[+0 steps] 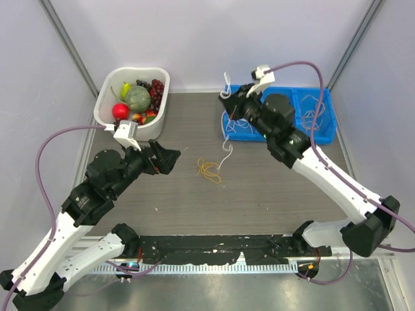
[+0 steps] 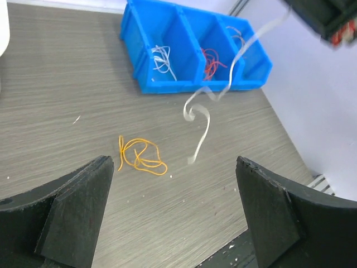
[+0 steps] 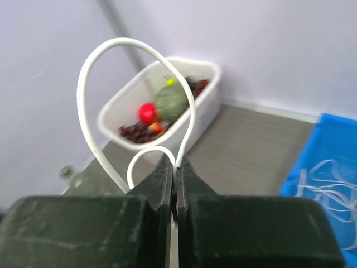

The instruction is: Untangle the cables

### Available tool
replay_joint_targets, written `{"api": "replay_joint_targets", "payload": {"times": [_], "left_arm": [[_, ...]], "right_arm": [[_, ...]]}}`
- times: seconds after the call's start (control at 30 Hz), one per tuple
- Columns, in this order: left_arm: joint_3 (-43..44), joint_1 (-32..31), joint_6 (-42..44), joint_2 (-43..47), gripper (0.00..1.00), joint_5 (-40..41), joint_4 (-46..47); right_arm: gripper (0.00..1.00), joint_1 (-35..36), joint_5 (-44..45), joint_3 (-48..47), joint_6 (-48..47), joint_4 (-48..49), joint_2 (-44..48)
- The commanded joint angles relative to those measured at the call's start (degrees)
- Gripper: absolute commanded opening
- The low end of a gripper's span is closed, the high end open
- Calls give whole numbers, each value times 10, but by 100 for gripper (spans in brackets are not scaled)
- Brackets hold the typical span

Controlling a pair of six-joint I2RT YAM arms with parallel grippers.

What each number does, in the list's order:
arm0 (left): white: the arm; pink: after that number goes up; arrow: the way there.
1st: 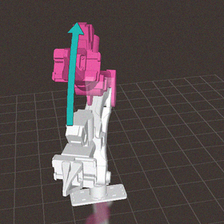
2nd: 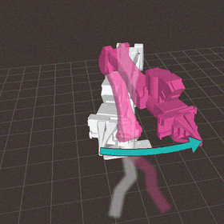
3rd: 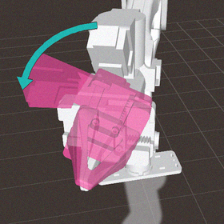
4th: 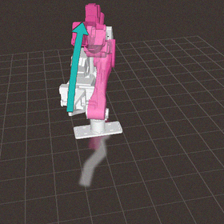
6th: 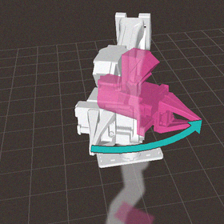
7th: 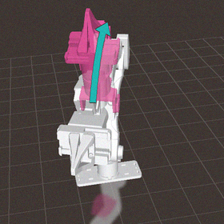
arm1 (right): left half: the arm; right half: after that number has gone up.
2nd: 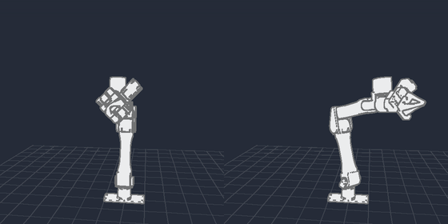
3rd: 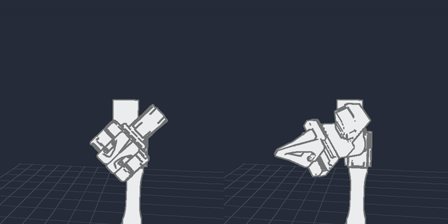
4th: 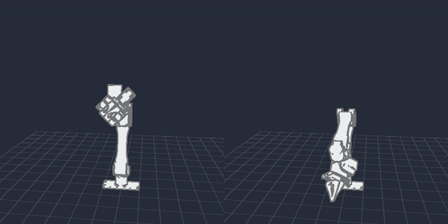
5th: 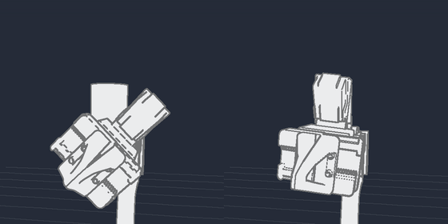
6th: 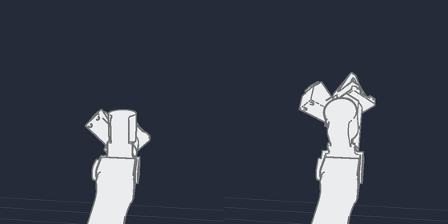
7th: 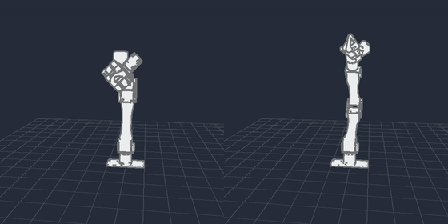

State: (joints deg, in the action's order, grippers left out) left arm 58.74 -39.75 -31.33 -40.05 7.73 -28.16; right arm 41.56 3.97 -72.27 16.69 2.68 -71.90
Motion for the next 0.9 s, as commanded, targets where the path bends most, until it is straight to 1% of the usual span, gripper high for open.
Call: {"api": "replay_joint_targets", "payload": {"times": [0.0, 0.03, 0.17, 0.3, 0.4, 0.47, 0.53, 0.6, 0.63, 0.67, 0.7, 0.73, 0.77, 0.8, 0.83, 0.87], "left_arm": [[-24, -1, 15, 14, 95, 15, -10], [-29, -2, 14, 16, 96, 12, -9], [-44, -2, 8, 23, 96, 4, -8], [-56, -1, 4, 27, 96, -11, -6], [-59, -1, 5, 31, 96, -13, -9], [-62, -1, 8, 35, 96, -11, -12], [-64, -1, 9, 38, 97, -8, -15], [-65, -1, 11, 39, 97, -7, -16], [-66, -1, 11, 39, 97, -8, -17], [-65, -1, 11, 39, 97, -8, -18], [-64, -1, 11, 38, 97, -10, -19], [-63, -2, 11, 37, 97, -11, -20], [-62, -1, 11, 35, 97, -13, -20], [-61, -2, 10, 32, 97, -16, -20], [-60, -1, 8, 31, 97, -18, -19], [-57, -2, 8, 29, 97, -22, -19]], "right_arm": [[1, -82, 5, -88, 10, -17, -62], [1, -103, -4, -100, 12, -16, -84], [1, -147, -6, -154, 6, 9, -146], [1, -175, 8, -194, -19, 24, -212], [1, -193, 12, -193, -30, 45, -255], [1, -195, 35, -189, -48, 36, -280], [1, -194, 41, -177, -40, 17, -300], [4, -194, 50, -160, -12, -3, -317], [8, -194, 55, -154, 0, -13, -323], [10, -194, 67, -156, 16, -51, -336], [16, -194, 72, -165, 21, -69, -341], [20, -193, 74, -171, 29, -102, -352], [31, -193, 79, -189, 33, -121, -357], [38, -193, 84, -201, 39, -152, -367], [45, -193, 86, -233, 39, -175, -373], [46, -193, 84, -250, 36, -215, -383]]}}
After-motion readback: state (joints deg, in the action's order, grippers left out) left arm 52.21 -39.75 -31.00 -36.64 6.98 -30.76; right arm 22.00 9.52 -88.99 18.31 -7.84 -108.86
